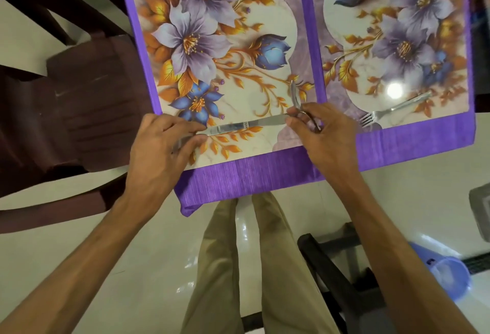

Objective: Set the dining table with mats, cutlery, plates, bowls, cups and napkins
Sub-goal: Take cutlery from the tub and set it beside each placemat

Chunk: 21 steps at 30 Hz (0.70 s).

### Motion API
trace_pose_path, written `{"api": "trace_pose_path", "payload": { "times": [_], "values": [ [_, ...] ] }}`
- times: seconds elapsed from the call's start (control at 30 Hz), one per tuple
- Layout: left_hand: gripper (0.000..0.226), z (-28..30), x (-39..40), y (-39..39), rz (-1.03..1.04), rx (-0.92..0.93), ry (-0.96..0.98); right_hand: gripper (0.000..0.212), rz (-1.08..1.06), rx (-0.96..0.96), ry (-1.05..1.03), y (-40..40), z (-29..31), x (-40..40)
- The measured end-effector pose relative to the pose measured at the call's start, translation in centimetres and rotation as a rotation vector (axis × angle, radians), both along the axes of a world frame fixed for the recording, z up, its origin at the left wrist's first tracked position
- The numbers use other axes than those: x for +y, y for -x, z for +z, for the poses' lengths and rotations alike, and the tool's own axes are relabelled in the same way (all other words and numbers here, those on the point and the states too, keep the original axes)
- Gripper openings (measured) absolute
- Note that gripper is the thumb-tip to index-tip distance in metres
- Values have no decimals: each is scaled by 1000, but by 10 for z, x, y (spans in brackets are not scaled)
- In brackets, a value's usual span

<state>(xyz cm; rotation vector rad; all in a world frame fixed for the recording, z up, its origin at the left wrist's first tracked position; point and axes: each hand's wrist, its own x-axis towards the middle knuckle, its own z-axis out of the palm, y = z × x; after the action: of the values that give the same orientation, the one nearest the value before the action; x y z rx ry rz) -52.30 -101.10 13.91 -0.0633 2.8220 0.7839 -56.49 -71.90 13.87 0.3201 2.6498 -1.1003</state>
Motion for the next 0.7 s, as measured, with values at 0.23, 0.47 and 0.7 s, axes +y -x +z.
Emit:
{"api": "trace_pose_path", "payload": {
  "times": [0.23, 0.47, 0.7],
  "values": [
    [33, -4, -2, 3, 2, -25, -84, 17, 51, 8, -1, -3, -1, 11],
    [38, -3, -4, 0, 12, -57, -57, 10, 34, 42, -12, -9, 2, 9],
    [26, 24, 31, -26, 103, -213, -394, 22, -405, -151, 532, -35, 31, -29]
  ]
}}
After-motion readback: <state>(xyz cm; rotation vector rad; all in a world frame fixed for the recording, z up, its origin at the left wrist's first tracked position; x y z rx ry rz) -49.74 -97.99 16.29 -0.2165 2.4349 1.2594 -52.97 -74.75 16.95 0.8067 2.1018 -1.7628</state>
